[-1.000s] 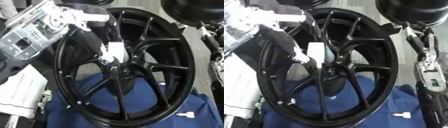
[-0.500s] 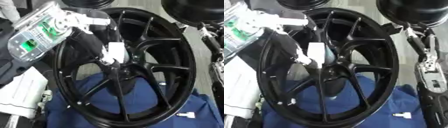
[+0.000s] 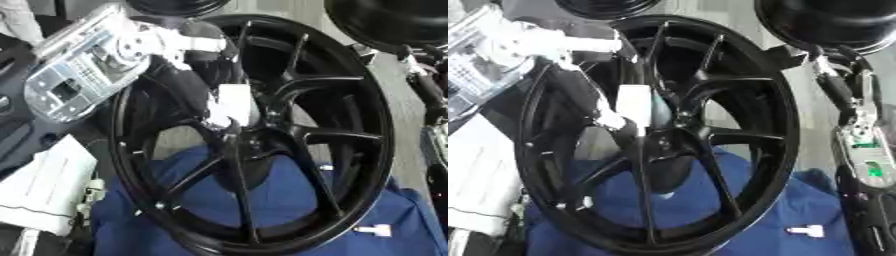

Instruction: Pull the pin out of the wheel hub.

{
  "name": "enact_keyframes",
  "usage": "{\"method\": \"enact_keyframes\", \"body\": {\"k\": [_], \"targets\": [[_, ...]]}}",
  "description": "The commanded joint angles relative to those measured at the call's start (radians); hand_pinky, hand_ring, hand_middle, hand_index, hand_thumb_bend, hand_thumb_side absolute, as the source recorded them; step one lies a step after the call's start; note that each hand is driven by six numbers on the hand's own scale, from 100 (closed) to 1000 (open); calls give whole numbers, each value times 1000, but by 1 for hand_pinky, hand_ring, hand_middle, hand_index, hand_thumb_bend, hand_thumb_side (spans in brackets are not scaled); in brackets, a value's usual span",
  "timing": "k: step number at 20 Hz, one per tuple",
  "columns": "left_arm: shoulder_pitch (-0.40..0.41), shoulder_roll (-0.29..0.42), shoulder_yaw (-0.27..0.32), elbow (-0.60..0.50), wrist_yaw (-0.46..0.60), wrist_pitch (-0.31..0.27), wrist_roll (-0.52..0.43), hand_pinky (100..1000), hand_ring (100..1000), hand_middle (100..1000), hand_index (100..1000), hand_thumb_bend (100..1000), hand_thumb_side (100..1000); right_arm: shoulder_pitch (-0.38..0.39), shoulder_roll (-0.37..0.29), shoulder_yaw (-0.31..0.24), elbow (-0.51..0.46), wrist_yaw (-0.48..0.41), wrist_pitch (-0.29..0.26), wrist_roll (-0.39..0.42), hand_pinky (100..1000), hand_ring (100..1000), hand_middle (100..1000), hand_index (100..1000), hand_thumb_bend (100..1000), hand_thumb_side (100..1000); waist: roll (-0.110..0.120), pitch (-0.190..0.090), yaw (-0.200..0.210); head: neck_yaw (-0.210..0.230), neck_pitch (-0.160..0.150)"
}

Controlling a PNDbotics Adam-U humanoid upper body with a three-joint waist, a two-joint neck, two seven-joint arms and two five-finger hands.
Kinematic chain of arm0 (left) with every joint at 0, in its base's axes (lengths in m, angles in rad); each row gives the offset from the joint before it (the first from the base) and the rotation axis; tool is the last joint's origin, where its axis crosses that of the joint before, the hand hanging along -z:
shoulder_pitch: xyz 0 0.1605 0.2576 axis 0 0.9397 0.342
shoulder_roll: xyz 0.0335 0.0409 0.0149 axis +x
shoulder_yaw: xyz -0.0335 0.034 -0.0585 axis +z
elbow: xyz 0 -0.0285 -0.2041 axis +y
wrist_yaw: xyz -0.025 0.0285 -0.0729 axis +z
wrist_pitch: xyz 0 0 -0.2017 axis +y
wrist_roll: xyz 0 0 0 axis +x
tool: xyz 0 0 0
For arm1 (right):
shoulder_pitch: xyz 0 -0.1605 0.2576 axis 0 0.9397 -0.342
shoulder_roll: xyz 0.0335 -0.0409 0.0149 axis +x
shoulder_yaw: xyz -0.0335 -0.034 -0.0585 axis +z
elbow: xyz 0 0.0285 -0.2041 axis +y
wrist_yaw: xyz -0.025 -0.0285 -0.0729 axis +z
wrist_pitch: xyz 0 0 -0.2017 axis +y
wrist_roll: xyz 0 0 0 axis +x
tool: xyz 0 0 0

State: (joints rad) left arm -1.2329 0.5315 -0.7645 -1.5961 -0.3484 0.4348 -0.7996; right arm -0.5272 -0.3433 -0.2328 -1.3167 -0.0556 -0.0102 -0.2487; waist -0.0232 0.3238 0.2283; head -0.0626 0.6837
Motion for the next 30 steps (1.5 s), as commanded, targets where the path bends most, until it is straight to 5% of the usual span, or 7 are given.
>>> {"method": "enact_keyframes", "body": {"k": [1, 7, 13, 21, 30], "targets": [[-24, -2, 5, -5, -37, 97, -107, 821, 656, 583, 685, 507, 338, -12, -12, 1, -10, 6, 1, 2, 874, 715, 721, 845, 468, 447, 1, -17, -2, 5, -9], [-28, -18, 0, 9, -72, 85, -107, 799, 618, 547, 638, 453, 303, -13, -10, 4, -9, 7, 2, 6, 876, 716, 721, 846, 468, 448, 2, -16, -4, 8, -8], [-36, -4, -6, -11, -64, 71, -107, 779, 594, 525, 611, 369, 175, -11, -12, 6, -6, 10, 4, 8, 877, 717, 722, 846, 466, 449, 3, -16, -2, 8, -5], [-51, 27, -14, -51, -49, 62, -107, 726, 515, 447, 507, 180, 100, -10, -14, 7, -6, 12, 3, 9, 877, 717, 722, 847, 465, 450, 6, -19, 1, 8, -4], [-64, 84, 65, -138, -60, 41, -107, 698, 467, 370, 422, 189, 100, -6, -17, 6, -7, 12, 3, 8, 878, 718, 722, 847, 462, 452, 9, -21, 6, 9, -3]]}}
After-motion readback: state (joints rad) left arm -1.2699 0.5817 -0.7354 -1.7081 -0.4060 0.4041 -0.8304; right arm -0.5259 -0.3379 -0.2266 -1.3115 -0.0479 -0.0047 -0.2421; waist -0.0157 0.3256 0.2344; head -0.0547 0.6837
